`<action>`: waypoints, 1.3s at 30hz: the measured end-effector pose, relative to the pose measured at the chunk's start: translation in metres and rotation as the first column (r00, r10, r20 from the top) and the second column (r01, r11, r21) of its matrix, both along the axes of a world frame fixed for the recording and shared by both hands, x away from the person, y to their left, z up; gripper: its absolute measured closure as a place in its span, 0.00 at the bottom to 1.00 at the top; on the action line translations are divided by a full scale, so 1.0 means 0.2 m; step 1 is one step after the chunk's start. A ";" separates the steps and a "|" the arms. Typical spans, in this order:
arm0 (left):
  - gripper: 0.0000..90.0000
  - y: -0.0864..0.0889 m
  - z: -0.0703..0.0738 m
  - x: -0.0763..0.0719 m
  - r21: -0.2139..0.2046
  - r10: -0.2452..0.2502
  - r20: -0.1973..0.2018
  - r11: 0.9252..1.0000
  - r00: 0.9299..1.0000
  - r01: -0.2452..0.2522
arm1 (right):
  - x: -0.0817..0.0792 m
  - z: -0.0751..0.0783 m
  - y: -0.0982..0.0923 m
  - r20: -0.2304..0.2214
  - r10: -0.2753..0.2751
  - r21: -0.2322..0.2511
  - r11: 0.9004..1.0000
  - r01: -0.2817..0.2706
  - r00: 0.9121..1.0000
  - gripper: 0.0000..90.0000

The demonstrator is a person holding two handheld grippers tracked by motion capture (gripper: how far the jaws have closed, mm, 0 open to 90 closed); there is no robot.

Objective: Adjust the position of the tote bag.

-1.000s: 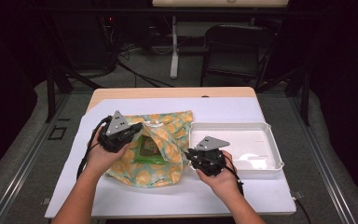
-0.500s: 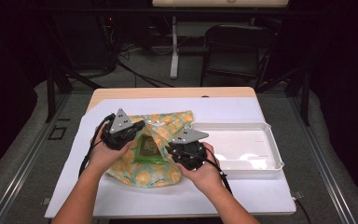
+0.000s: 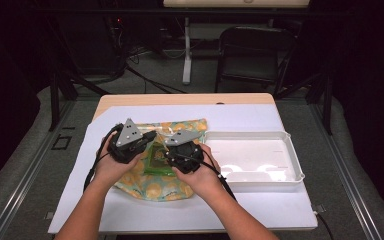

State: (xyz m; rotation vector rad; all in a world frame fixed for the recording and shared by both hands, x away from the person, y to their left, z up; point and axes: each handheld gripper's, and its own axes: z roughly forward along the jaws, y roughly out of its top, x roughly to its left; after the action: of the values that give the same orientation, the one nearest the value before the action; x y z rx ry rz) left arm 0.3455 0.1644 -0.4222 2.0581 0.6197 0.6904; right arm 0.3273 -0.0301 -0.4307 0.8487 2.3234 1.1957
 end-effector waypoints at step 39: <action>0.86 0.02 -0.02 -0.02 0.000 -0.017 -0.017 1.000 1.000 0.017 | 0.04 0.00 0.02 0.012 -0.023 -0.021 1.000 0.023 1.000 1.00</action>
State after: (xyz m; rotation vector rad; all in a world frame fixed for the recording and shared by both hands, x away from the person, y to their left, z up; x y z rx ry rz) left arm 0.3422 0.1679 -0.4266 2.0690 0.6111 0.6628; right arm 0.3359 -0.0270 -0.4309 0.8570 2.3064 1.1616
